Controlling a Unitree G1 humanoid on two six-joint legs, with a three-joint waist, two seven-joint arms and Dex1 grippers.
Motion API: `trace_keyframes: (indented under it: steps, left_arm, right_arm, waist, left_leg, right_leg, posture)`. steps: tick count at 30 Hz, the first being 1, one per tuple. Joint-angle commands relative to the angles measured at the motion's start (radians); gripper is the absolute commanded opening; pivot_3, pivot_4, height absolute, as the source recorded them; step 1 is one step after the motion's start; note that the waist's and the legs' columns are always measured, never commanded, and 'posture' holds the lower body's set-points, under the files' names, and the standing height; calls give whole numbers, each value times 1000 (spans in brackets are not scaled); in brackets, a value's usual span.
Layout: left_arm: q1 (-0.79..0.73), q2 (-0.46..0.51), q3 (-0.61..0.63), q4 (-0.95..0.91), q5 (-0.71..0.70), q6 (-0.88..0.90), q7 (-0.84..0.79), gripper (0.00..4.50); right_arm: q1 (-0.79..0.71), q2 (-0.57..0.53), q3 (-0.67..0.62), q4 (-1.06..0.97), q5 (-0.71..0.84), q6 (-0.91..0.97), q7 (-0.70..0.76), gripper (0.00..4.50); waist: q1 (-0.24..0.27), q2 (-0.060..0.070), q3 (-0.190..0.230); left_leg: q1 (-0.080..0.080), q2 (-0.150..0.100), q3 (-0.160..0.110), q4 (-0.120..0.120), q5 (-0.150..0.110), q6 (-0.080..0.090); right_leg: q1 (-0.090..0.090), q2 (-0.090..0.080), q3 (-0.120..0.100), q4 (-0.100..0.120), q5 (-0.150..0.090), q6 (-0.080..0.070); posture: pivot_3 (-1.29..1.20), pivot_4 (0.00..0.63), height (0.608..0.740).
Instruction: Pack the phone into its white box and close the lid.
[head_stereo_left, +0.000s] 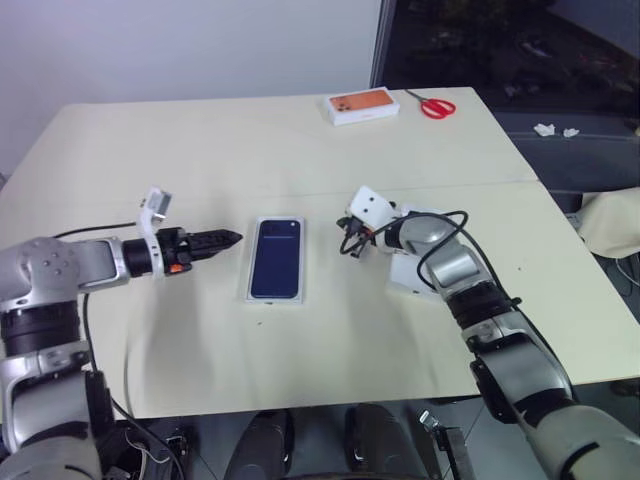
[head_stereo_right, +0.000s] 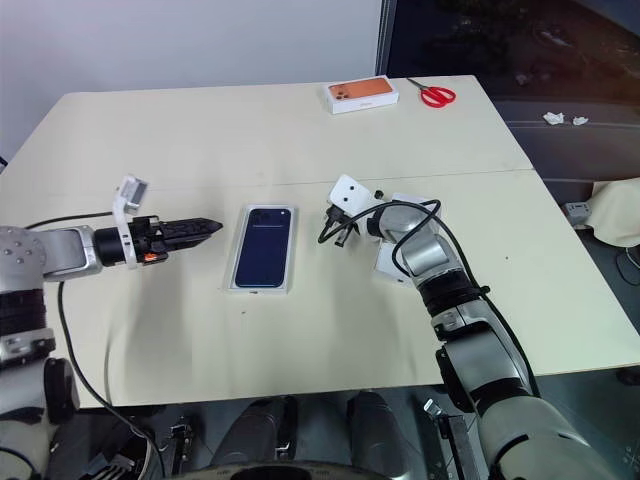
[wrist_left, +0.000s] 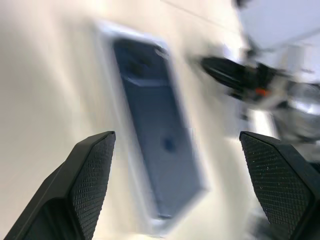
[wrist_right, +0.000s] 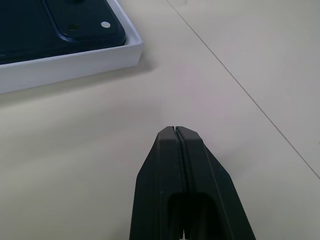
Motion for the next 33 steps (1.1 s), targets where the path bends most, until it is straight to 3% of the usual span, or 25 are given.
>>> trace_keyframes:
  steps: [1, 3, 9, 10, 18, 22, 33]
  left_arm:
    - [70, -13, -40, -71, 46, -107, -3, 3943]
    - [105, -25, -60, -87, 73, -152, 10, 3294]
    - [140, -113, -107, -52, 153, -287, 63, 221]
    - [143, -132, -124, -50, 171, -310, 73, 52]
    - [154, -214, -230, -25, 249, -373, 78, 52]
    - [143, -265, -255, -60, 228, -353, 67, 52]
    - [93, -368, -372, -97, 240, -332, 48, 52]
  right_arm:
    - [34, 1, -15, -117, 62, 22, 68, 0]
    - [56, 1, -18, -169, 85, 45, 96, 0]
    - [97, 4, 36, -209, 25, 37, 63, 0]
    - [102, 7, 46, -213, 14, 36, 58, 0]
    - [140, 16, 113, -215, -55, 16, 12, 0]
    - [165, 17, 89, -258, -16, 30, 35, 0]
    - [220, -157, 48, -377, -12, 67, 135, 0]
  waist:
    - [4, 0, 0]
    - [7, 0, 0]
    - [9, 0, 0]
    - [10, 0, 0]
    - [30, 2, -2]
    - [35, 2, -2]
    - [56, 3, -2]
  left_leg:
    - [0, 0, 0, 0, 0, 0]
    - [-1, 0, 0, 1, 0, 0]
    - [0, 0, -1, 2, -4, 7]
    - [0, 0, -1, 1, -4, 6]
    - [3, -1, -1, 2, -4, 7]
    - [4, -2, -1, 4, -5, 9]
    - [2, -3, -2, 12, -8, 13]
  right_leg:
    - [0, 0, 0, 0, 0, 0]
    - [0, 0, 0, 0, 0, 0]
    - [1, 0, -1, 0, 0, 0]
    - [1, 0, -1, 0, 0, 0]
    - [5, 0, -1, 0, 0, 0]
    - [7, -1, -1, 0, 0, 0]
    - [11, -2, -2, -1, 0, 0]
  posture:
    - [0, 150, 740]
    - [0, 150, 740]
    - [0, 150, 740]
    - [0, 150, 740]
    - [0, 150, 740]
    - [0, 150, 740]
    - [0, 150, 740]
